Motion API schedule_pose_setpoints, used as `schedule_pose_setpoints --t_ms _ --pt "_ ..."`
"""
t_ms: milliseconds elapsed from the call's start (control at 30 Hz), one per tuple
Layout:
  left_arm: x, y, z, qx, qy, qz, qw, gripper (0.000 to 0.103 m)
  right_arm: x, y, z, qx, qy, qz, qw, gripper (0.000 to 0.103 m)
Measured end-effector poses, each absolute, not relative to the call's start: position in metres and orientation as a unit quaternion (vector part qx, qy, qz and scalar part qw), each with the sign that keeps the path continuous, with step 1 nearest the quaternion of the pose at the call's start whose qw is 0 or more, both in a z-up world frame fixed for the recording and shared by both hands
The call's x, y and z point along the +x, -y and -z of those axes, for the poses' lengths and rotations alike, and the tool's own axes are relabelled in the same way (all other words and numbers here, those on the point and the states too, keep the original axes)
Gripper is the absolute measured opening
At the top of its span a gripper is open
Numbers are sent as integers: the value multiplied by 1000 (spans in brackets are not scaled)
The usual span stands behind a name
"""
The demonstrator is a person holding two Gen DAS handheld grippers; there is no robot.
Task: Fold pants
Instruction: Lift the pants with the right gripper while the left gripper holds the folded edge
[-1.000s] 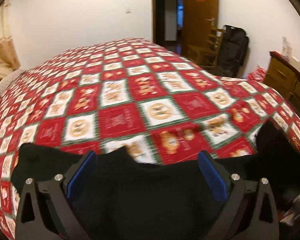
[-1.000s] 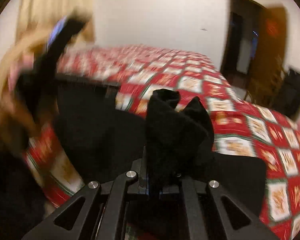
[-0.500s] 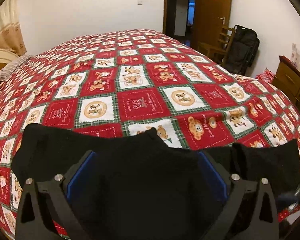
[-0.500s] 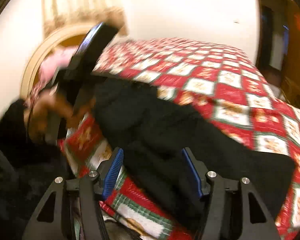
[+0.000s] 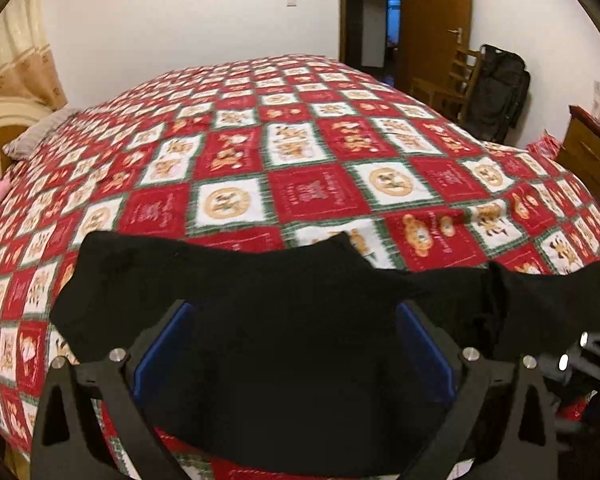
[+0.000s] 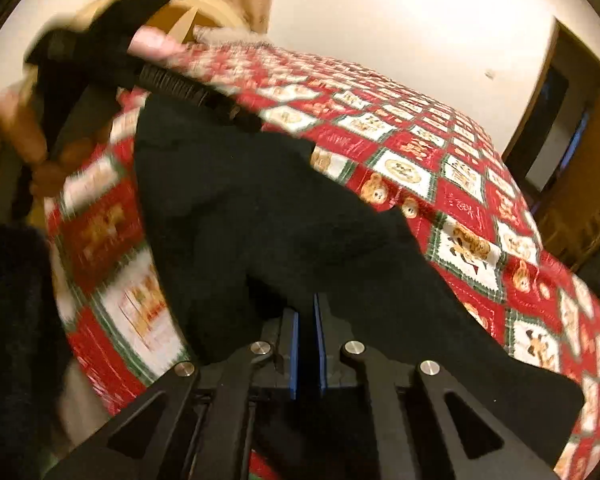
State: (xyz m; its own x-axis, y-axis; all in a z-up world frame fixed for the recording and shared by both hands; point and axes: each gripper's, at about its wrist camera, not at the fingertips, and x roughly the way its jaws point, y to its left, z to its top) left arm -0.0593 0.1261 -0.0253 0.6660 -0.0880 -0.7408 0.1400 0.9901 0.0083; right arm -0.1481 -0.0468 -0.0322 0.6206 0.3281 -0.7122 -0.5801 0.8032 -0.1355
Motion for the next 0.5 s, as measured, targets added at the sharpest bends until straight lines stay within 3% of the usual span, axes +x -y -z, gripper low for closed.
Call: schedule_pose_setpoints --t_ms 200,367,500 --pt "-57 -133 22 10 -401 65 914 103 -138 91 1 -41 -346 -288 892 7" --pt "-59 -127 22 18 -400 71 913 103 -156 82 -6 -66 -345 -335 874 7" --pt "-60 -123 19 17 -397 77 914 103 -171 60 28 -81 -388 -343 852 7"
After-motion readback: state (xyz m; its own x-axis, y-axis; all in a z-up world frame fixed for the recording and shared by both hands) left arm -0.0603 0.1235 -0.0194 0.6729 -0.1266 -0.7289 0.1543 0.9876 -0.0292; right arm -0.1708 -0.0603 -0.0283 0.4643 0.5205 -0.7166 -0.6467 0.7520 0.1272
